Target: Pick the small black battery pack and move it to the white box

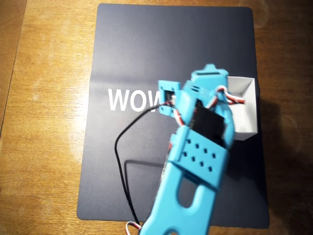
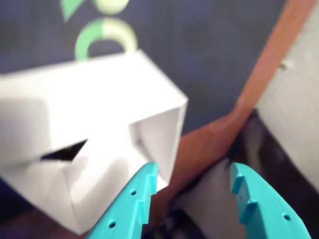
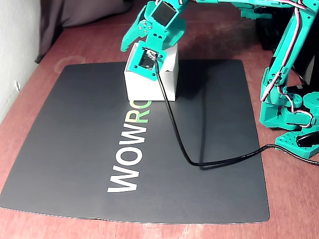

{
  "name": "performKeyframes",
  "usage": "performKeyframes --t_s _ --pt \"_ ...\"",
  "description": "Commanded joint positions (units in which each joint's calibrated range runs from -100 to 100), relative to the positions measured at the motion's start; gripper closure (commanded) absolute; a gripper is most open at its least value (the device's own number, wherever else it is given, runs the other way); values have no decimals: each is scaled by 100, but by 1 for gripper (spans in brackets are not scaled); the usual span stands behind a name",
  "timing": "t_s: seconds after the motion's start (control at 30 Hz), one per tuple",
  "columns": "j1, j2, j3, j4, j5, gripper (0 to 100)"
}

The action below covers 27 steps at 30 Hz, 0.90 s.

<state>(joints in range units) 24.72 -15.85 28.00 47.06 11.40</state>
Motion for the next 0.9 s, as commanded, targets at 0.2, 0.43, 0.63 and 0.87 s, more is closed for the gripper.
performKeyframes --t_s 0.2,0.43,0.63,0.87 --pt "-1833 -726 -65 1105 -774 83" --pt "-2161 -778 497 1131 -958 83" --pt "-2173 -787 615 1131 -958 83" --pt "-2185 -805 905 1123 -926 83"
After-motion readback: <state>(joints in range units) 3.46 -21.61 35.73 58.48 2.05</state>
